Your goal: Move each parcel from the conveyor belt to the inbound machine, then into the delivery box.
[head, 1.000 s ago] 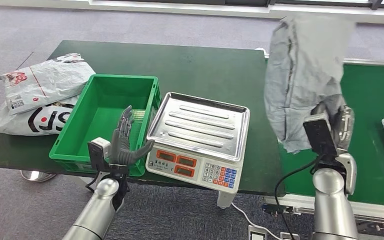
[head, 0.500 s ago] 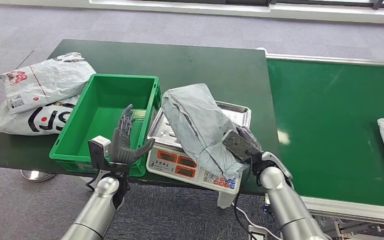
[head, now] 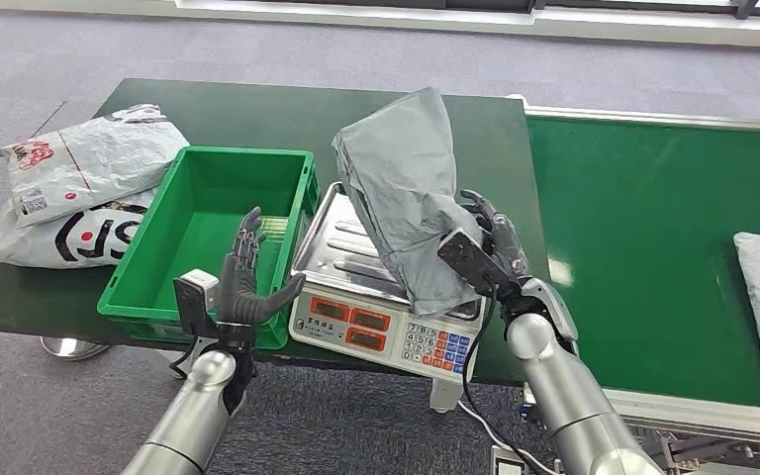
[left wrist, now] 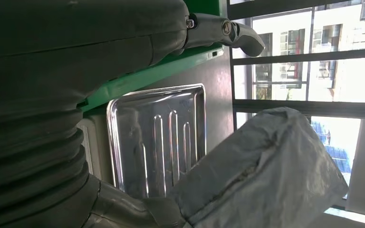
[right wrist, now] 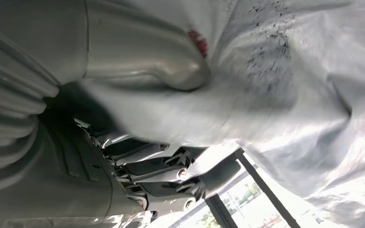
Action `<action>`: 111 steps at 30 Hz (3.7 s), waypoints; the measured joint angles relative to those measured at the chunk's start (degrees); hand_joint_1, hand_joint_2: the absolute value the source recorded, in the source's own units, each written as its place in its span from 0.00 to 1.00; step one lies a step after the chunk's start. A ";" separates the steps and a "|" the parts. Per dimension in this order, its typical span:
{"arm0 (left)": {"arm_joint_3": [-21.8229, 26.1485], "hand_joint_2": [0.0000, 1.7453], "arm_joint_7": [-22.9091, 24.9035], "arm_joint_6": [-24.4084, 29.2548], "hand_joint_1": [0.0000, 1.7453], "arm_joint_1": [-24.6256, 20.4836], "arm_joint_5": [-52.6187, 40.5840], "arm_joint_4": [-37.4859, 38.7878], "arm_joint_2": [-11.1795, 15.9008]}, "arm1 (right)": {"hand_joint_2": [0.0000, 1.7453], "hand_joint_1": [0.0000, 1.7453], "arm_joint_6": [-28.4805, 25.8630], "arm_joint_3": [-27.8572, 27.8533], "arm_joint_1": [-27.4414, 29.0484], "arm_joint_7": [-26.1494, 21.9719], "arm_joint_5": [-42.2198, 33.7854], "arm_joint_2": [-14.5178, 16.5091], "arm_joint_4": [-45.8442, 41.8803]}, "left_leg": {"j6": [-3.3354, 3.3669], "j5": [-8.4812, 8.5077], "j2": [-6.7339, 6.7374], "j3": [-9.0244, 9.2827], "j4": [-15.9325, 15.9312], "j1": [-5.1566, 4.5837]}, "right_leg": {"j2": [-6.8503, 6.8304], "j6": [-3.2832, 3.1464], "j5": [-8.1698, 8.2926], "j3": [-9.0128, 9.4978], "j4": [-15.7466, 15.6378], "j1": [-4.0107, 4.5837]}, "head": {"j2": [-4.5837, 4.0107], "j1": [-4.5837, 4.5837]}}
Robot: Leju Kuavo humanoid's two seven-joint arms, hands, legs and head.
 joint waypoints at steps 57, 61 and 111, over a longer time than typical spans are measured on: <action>-8.08 1.00 -0.02 5.81 0.00 -5.02 -1.16 -4.13 -3.28 | 1.00 0.00 49.00 5.35 -2.97 6.78 -70.75 -4.10 6.88 | 0.00 -0.01 0.02 0.01 0.04 0.00 | 0.04 0.00 0.01 -0.03 -0.01 0.00 | 0.00 0.01; -9.22 1.00 -0.01 6.21 0.00 -5.01 -0.85 -5.14 -3.27 | 1.00 0.00 48.49 6.21 -2.98 5.69 -70.97 -4.27 5.17 | 0.00 0.00 0.02 0.00 0.04 0.00 | 0.03 0.00 0.01 -0.03 0.00 0.01 | 0.01 0.01; -23.10 1.00 28.64 8.60 1.00 -25.02 -25.97 35.63 -10.53 | 1.00 0.00 -8.43 -6.01 5.36 -16.71 -28.99 -2.97 -28.09 | 0.04 -0.01 0.03 0.04 0.06 -0.07 | 0.05 0.06 0.05 0.02 0.00 -0.07 | 0.00 0.01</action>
